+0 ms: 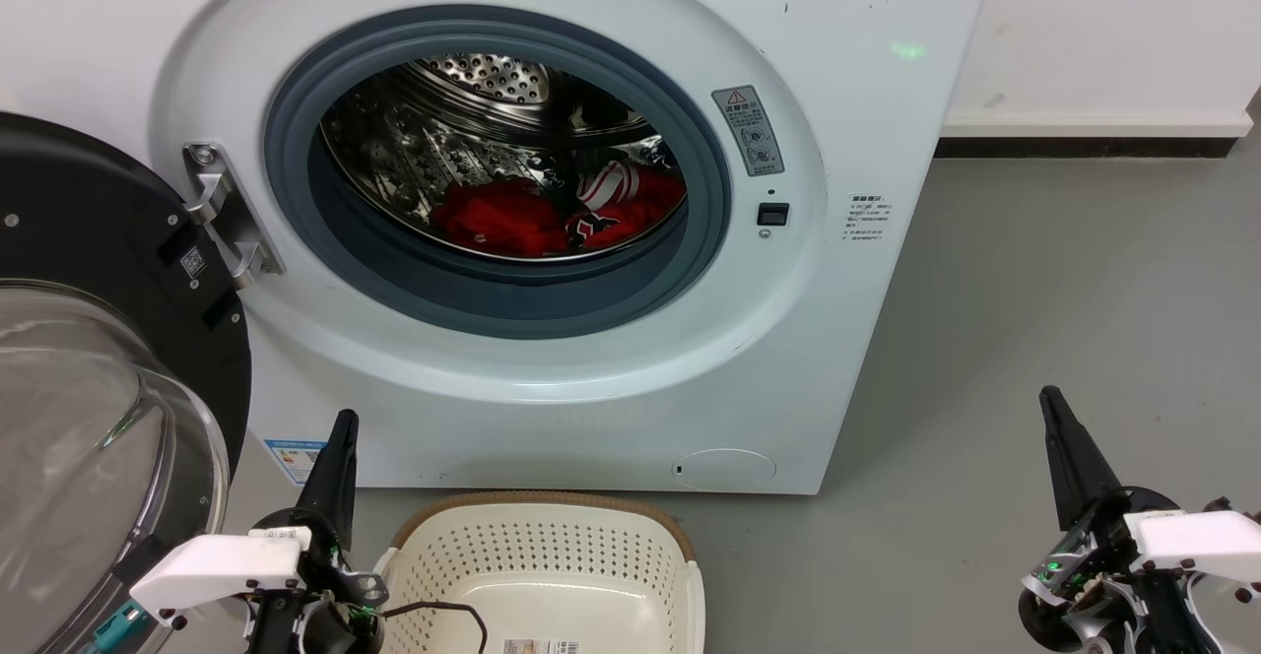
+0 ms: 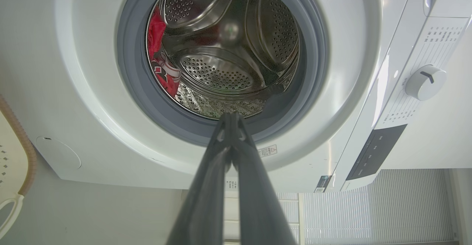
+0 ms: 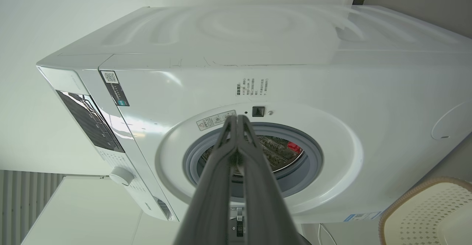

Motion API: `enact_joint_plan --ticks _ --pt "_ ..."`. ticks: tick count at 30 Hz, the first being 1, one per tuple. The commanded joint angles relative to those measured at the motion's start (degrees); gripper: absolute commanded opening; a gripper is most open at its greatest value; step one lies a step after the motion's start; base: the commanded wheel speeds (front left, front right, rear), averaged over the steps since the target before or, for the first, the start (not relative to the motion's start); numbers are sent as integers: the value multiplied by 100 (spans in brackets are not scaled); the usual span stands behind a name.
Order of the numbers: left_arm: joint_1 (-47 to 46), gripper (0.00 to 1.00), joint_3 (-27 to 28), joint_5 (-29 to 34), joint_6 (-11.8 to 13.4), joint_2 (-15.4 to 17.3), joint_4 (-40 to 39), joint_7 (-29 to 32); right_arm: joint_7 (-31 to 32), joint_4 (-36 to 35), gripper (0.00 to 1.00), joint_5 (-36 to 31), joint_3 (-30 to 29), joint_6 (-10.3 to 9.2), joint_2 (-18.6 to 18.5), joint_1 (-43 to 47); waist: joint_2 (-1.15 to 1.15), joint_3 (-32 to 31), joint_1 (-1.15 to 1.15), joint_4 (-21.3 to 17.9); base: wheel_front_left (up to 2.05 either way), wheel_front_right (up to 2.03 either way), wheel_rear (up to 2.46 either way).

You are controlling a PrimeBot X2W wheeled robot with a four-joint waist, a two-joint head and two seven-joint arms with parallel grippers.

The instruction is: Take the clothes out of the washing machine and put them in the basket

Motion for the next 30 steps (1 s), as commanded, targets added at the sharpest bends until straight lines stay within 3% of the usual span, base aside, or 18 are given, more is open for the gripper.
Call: enact_joint_plan --ticks 1,30 --pt "-35 0 13 -12 -19 -10 -4 10 5 4 0 20 6 -2 -25 -70 0 0 0 0 0 0 0" --pt "-35 0 13 -12 -19 -10 -4 9 5 4 0 20 6 -2 -25 -70 0 0 0 0 0 0 0"
